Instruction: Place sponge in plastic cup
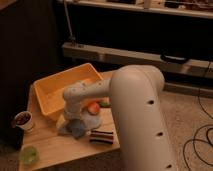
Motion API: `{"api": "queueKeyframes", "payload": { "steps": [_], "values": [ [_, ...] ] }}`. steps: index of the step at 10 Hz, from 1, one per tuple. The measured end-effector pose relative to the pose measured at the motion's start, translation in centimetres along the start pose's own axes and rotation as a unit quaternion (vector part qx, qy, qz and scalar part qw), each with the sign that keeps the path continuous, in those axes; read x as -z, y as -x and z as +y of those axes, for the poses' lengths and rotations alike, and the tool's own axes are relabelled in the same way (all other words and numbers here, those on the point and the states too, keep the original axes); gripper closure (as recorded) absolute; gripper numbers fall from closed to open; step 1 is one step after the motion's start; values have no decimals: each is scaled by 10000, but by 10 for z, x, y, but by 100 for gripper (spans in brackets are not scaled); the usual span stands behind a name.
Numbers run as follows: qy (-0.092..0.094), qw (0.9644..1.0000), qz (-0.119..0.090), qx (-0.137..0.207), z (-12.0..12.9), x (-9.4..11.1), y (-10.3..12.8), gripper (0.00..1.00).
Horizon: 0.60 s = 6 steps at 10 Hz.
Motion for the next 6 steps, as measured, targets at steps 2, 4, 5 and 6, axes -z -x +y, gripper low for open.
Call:
{"api": "queueKeyframes", "payload": {
  "steps": [2,4,5,6],
  "values": [
    [-6,10000,3,2,0,1,0,20],
    [-45,10000,17,-30,-3,10,-1,20],
    [-45,10000,22,-30,-3,10,-2,20],
    [-46,10000,29,-21,-2,10,-2,20]
  ]
}}
